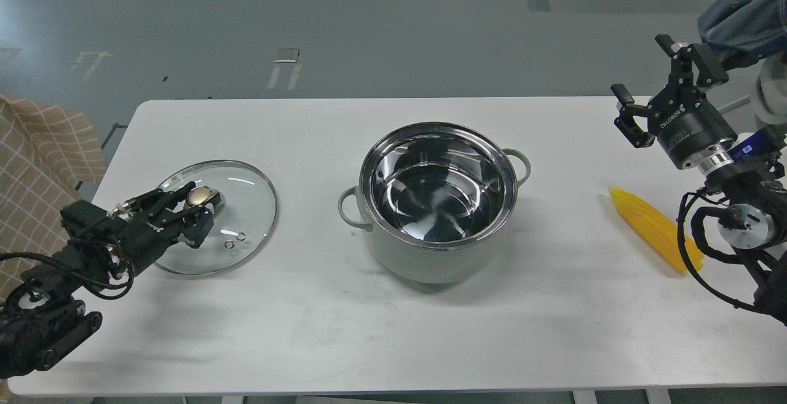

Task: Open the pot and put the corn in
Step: 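Lower the lid onto the table and open the left gripper, then raise the left gripper away from the lid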

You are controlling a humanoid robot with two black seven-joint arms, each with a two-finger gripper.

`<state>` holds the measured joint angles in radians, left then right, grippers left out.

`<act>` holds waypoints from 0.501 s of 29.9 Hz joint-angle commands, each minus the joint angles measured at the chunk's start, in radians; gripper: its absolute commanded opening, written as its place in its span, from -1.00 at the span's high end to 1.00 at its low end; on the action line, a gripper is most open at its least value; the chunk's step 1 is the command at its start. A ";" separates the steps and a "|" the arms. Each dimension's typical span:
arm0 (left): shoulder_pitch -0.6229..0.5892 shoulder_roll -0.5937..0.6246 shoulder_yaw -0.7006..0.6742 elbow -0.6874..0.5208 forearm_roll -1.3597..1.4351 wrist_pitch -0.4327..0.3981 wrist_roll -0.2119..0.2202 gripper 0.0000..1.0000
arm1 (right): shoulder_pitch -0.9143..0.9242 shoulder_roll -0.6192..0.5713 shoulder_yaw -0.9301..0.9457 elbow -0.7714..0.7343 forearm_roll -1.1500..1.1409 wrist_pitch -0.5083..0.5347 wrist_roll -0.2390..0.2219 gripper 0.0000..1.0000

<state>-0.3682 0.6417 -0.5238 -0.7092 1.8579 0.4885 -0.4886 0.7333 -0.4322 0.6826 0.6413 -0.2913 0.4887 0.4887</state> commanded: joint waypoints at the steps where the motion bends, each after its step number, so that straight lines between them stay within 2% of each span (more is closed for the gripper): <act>1: -0.001 0.003 -0.001 -0.001 -0.028 0.000 0.000 -0.69 | 0.000 -0.005 0.000 0.000 -0.002 0.000 0.000 -1.00; 7: -0.020 0.009 -0.005 -0.013 -0.086 0.000 0.000 -0.73 | 0.008 -0.020 0.000 0.001 -0.008 0.000 0.000 -1.00; 10: -0.057 0.016 -0.009 -0.035 -0.195 0.000 0.000 -0.73 | 0.027 -0.069 -0.005 0.003 -0.028 0.000 0.000 -1.00; 13: -0.139 0.039 -0.005 -0.085 -0.397 0.000 0.000 -0.76 | 0.095 -0.140 -0.057 0.001 -0.207 0.000 0.000 -1.00; 15: -0.188 0.068 -0.018 -0.127 -0.515 -0.094 0.000 -0.77 | 0.141 -0.171 -0.106 0.001 -0.352 0.000 0.000 -1.00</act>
<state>-0.4962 0.6798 -0.5321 -0.7888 1.4914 0.4739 -0.4884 0.8201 -0.5600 0.6320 0.6434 -0.4760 0.4887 0.4887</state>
